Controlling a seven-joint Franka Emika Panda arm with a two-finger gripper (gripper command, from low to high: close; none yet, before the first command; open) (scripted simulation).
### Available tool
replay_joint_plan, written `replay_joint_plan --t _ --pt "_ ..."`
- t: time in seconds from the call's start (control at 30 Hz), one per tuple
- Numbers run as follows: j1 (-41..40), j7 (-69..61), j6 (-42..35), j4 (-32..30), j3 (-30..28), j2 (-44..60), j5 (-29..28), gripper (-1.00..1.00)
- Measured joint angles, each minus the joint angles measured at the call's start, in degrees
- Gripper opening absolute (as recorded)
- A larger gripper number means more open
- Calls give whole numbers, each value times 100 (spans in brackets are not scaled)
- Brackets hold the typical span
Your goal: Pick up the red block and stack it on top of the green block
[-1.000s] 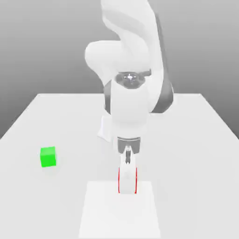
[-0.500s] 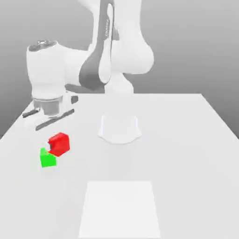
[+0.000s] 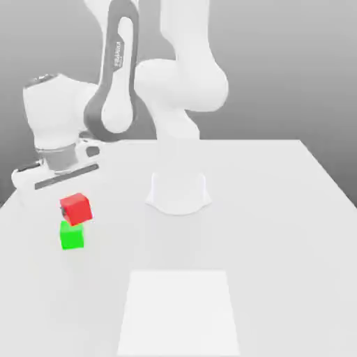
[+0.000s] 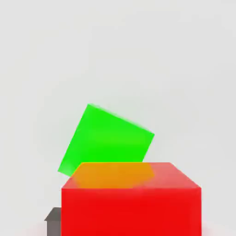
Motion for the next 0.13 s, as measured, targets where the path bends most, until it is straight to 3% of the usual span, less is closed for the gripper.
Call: replay_joint_plan --t 0.13 --pt "-146 260 580 -20 -47 403 -391 -100"
